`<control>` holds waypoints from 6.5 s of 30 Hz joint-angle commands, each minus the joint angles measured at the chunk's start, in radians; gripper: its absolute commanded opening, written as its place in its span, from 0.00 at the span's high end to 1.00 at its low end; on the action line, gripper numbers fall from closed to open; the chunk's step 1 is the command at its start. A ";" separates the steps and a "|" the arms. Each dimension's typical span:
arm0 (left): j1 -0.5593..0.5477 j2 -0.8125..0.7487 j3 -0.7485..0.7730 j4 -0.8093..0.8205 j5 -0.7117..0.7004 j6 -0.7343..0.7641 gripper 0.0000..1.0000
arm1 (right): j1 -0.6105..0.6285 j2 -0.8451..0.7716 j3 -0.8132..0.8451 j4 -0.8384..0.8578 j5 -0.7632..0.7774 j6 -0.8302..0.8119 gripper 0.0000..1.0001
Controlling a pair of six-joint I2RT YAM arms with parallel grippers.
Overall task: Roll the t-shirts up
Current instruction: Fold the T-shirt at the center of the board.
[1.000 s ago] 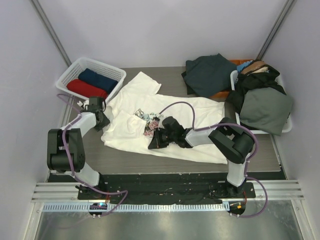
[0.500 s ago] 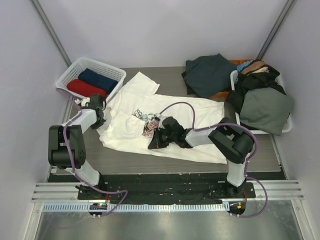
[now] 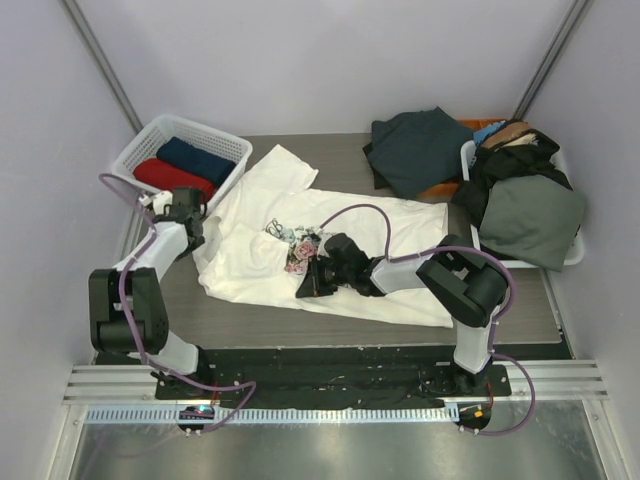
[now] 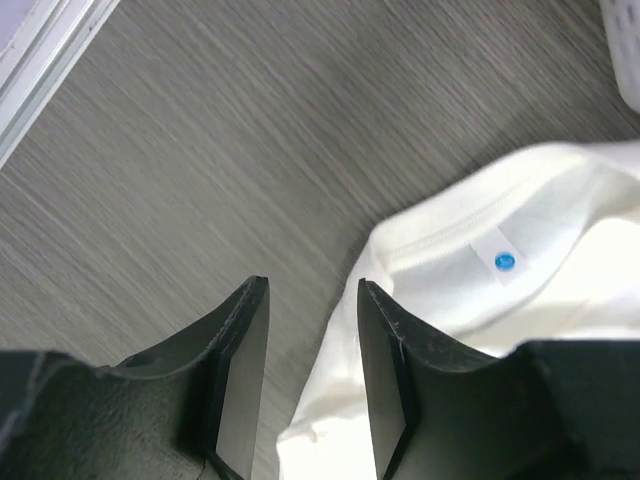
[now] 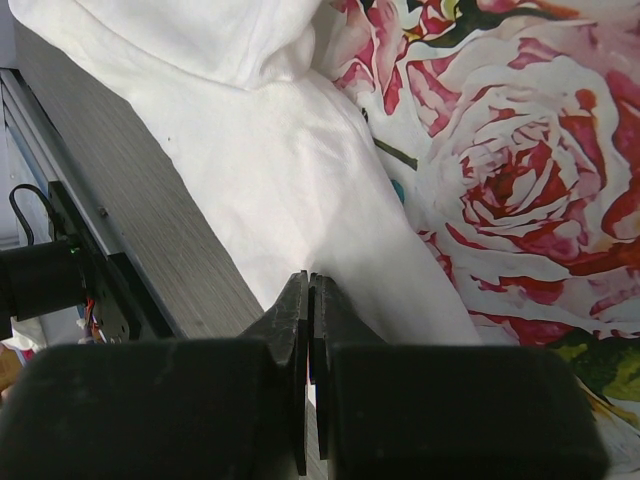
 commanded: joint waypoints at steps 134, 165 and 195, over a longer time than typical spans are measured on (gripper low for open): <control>-0.180 0.040 -0.130 0.285 0.503 -0.047 0.32 | -0.448 -0.579 -0.229 -0.809 0.908 0.154 0.65; -0.179 0.069 -0.114 0.258 0.446 -0.040 0.32 | -0.484 -0.786 -0.197 -0.994 1.127 0.255 0.92; -0.251 -0.345 -0.256 0.284 0.475 -0.046 0.30 | -0.425 -0.765 -0.213 -0.615 0.199 -0.030 0.99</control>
